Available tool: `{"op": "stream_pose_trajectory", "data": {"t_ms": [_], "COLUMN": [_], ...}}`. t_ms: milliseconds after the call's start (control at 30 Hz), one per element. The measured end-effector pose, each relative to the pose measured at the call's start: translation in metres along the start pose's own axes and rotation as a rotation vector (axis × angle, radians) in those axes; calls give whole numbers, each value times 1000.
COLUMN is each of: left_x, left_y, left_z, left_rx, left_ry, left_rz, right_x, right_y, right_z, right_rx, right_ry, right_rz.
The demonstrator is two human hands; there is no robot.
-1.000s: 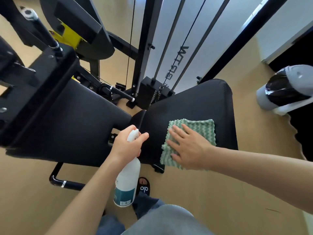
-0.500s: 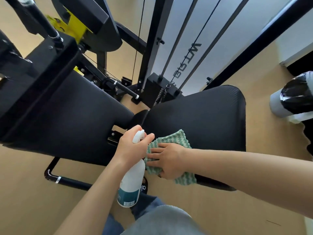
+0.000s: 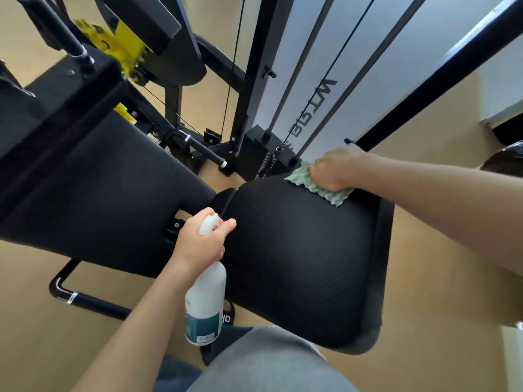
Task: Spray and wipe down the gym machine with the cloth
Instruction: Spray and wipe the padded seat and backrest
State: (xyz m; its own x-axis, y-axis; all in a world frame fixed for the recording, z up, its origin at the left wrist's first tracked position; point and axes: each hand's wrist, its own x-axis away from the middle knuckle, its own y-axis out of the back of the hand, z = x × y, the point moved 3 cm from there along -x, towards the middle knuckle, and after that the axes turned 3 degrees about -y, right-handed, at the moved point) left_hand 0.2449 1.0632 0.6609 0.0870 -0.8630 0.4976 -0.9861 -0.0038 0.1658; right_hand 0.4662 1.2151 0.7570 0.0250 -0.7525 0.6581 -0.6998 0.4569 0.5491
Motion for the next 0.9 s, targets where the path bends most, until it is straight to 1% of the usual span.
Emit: {"op": "stream_pose_trajectory", "data": {"t_ms": [67,100,200,267,433,533,667,767,833,900], "left_x": [3,4,9,14,30,36,45,50,54,57], "left_y": [-4,-6,-8,-5,11,25,40,48,49,45], "left_z": [-7,-10,-19,-21,-15,-2,18,28,31,30], "left_rx": [5,-1,-45,-67,-108,-128,-143,-169,-183,-204], "left_ry": [-12,-22,-55,-79,-102,-91,-94,-102,-104,-114], "left_rz": [20,34,70,90,143,159,182,213,233,257], "right_x": [16,24,64,96,142,137,114,107,116,139], "right_y": [-8,-13,-31,-46,-69,-79,-90,-88,-83,-86], "right_z": [0,-1,17,50,140,187,235,238,224,198], "right_rx": [-10,-28,-14,-18,45,119,253,242,196,198], "right_ry": [-59,-92,-140,-103,31,100,181,195,169,113], "right_rz": [-95,-117,-52,-38,-110,-142,-133,-126,-131,-180]}}
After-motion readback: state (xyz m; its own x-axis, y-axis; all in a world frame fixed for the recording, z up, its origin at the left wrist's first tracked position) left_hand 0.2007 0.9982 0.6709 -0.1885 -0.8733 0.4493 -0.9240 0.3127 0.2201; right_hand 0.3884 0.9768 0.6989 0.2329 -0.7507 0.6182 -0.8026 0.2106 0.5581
